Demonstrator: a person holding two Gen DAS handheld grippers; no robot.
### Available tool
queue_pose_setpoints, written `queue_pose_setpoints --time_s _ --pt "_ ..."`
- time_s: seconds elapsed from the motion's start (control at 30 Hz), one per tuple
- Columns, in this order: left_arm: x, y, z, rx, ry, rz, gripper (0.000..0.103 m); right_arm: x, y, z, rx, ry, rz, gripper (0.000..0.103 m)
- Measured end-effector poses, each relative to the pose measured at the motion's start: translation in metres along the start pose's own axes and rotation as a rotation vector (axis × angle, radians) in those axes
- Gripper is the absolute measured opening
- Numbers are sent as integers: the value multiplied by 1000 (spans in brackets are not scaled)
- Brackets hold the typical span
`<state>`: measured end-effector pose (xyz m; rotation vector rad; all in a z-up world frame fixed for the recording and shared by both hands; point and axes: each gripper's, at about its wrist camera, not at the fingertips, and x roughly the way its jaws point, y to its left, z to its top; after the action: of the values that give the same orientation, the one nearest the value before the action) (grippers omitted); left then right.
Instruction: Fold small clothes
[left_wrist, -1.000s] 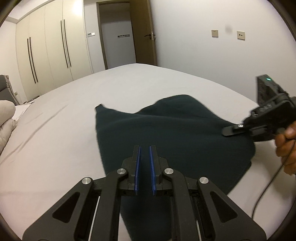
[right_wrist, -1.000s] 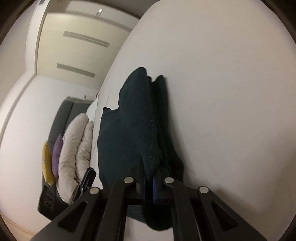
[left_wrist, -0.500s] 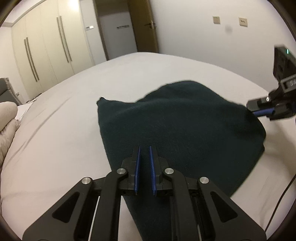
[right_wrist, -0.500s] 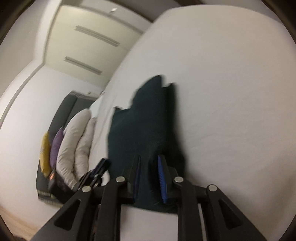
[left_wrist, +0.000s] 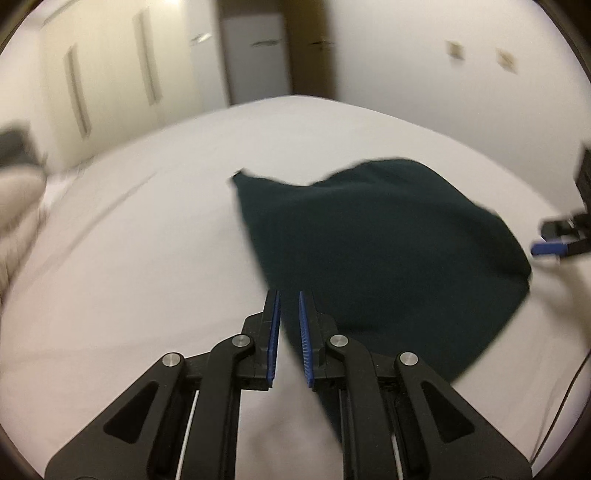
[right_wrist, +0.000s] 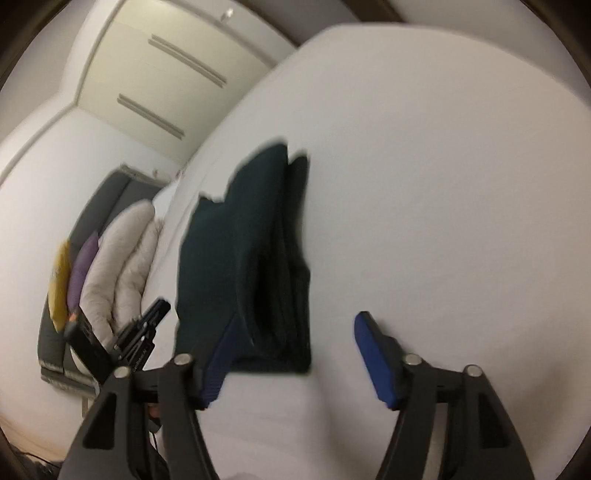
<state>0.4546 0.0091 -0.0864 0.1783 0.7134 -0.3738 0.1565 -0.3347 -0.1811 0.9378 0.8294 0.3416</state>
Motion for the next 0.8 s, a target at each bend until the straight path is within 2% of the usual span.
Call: queue_pose_setpoints --time_s 0.07,0.1,0.13,0.2,0.27,0.33,0.4,0.43,0.47,0.5,0.53,0.57,0.7,0.8 --pt "12 15 12 -90 41 -57 19 13 13 11 -11 25 1 70" --pt "18 24 16 -152 66 -106 26 23 18 17 -23 49 11 70" --pt "28 33 19 -220 101 -162 45 35 22 22 -31 67 9 70" --pt "45 42 21 -314 153 -220 79 55 20 32 -18 97 -42 70" --pt "54 47 22 -365 170 -235 80 79 11 40 20 144 -32 71" --pt "67 46 24 -410 205 -281 86 93 9 44 35 153 -15 71" --pt "83 44 26 -461 250 -343 86 100 15 49 17 155 -5 70" --pt "87 42 26 -487 261 -365 87 106 19 51 5 166 -6 65" --pt "90 47 27 -504 263 -377 86 110 21 52 -2 179 -5 52" --pt "94 47 28 -522 269 -396 83 117 23 53 -8 196 -14 49" --pt "97 45 30 -527 273 -413 67 121 24 54 -13 202 -25 43" --pt "100 42 32 -531 284 -452 56 122 25 55 -14 202 -27 40" --pt "93 32 43 -479 288 -430 44 113 44 50 -74 175 -79 29" --pt "59 35 36 -509 270 -448 39 98 63 45 -73 140 -33 27"
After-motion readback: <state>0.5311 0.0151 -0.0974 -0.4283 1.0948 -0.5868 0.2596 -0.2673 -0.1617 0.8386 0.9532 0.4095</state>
